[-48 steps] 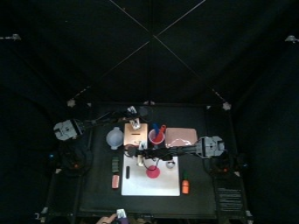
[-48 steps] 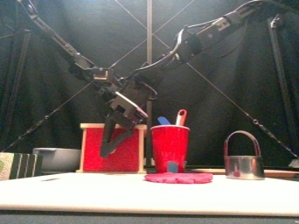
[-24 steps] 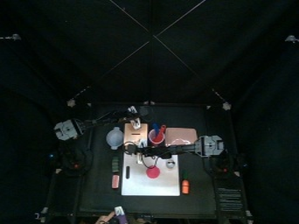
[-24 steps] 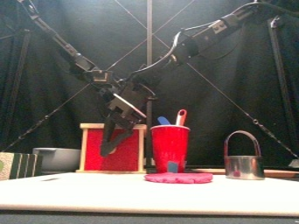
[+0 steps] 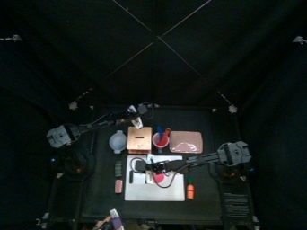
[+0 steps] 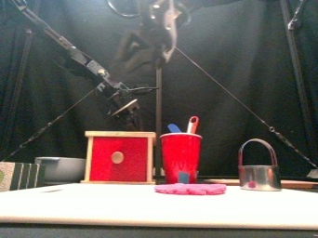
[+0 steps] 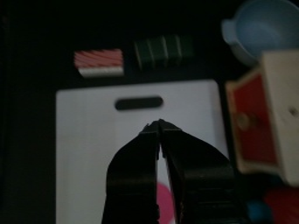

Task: Get the cutter from the drawer then cut the dough then place the extra dough in the bowl
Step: Cut the dough

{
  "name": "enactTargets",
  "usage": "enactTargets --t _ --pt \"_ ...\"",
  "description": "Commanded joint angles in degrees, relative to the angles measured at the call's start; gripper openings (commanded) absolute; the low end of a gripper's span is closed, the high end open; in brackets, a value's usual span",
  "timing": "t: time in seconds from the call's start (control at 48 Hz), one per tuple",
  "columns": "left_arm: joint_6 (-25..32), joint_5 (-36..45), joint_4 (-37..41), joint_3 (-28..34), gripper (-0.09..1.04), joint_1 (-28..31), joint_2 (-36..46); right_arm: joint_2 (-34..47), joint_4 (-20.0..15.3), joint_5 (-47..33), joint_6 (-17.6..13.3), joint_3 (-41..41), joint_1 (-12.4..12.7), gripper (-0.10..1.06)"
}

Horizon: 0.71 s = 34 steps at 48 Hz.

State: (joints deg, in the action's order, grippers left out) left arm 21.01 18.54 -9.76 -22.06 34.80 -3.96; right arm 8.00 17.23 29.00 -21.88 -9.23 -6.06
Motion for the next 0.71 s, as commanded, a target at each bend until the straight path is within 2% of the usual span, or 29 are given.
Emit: enactTargets --t 0.021,0.188,0.333,0.438,0.562,0.708 --pt "0.0 -1.0 -0.8 -0.7 0.57 0.2 4.4 -8.6 -2.3 2.7 -0.2 -4.5 0.4 0.31" --pt "0.0 -5.2 -3.0 -5.1 0.57 -0.5 10.1 -17.3 -5.6 7.6 -0.3 -14.4 0.6 0.32" --pt "0.2 -14.4 -6.9 -9.5 0.57 -6.4 14.9 -21.5 -10.3 8.7 -0.1 -20.3 1.8 0.34" --pt "0.1 -23.1 -9.8 -13.4 0.57 -11.7 18.3 -23.0 -13.2 8.7 0.7 -22.9 1.8 0.40" --pt "0.3 -33.1 -12.0 -18.0 0.57 -18.7 21.0 -24.4 -13.5 8.7 1.1 -25.7 1.8 0.57" --pt "0.2 -44.1 -12.4 -23.1 0.57 -26.6 23.2 -25.0 -13.7 9.1 0.0 -28.8 1.1 0.90"
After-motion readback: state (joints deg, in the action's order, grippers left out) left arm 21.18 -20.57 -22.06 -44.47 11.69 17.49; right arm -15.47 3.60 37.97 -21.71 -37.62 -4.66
